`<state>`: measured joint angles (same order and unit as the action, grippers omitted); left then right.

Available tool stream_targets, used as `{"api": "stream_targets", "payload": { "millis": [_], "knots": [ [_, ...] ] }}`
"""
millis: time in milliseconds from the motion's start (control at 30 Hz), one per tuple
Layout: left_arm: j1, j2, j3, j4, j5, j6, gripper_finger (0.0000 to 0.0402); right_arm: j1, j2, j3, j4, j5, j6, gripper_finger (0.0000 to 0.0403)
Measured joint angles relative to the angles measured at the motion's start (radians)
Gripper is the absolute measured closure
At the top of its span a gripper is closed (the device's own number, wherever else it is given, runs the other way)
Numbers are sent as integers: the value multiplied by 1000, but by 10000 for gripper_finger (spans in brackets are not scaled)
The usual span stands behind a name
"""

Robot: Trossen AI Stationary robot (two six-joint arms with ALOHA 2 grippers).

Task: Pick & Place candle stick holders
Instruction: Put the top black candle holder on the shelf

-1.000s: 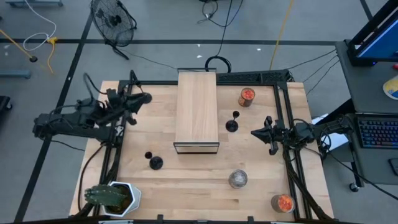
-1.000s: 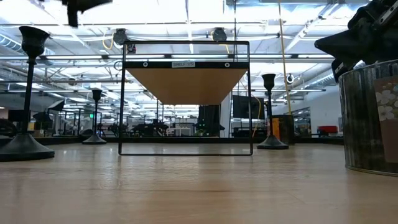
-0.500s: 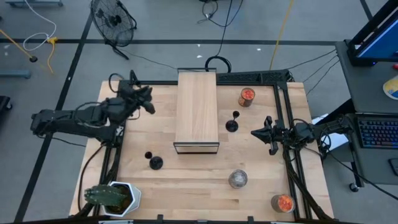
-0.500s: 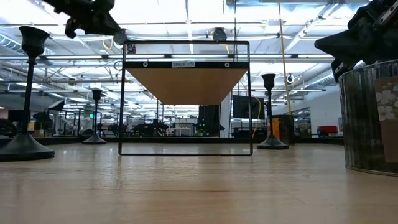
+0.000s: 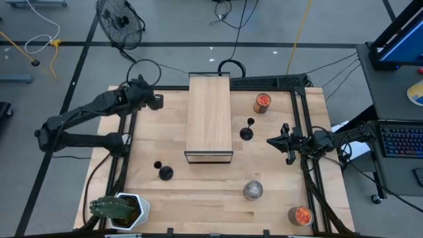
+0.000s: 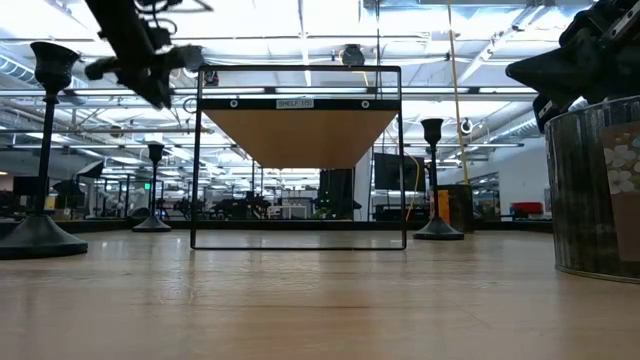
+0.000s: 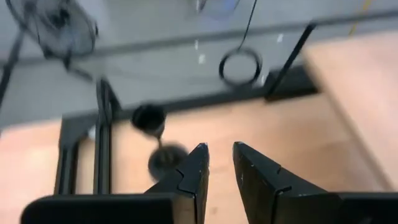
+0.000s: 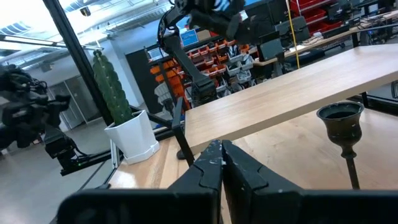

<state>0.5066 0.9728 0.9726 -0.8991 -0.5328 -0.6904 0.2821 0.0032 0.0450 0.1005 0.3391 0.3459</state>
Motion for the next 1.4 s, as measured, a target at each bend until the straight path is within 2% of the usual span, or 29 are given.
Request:
{"api": "stream_targets", "payload": {
  "millis": [133, 233, 433, 733, 1000, 1167, 1400],
  "knots": [
    [73, 2, 0, 16, 158, 104, 321, 0, 0, 0, 0, 0, 0, 403],
    [85, -3, 0, 50, 211, 136, 321, 0, 0, 0, 0, 0, 0, 403],
    [85, -4, 0, 63, 210, 155, 321, 0, 0, 0, 0, 0, 0, 403],
    [85, -4, 0, 67, 210, 301, 321, 0, 0, 0, 0, -1, 0, 403],
    [108, -4, 0, 81, 210, 167, 321, 0, 0, 0, 0, -1, 0, 403],
    [126, -4, 0, 81, 214, 163, 321, 0, 0, 0, 0, -1, 0, 403],
    [163, -5, 0, 81, 146, 69, 320, 0, 0, 0, 0, -1, 1, 403]
  ]
}}
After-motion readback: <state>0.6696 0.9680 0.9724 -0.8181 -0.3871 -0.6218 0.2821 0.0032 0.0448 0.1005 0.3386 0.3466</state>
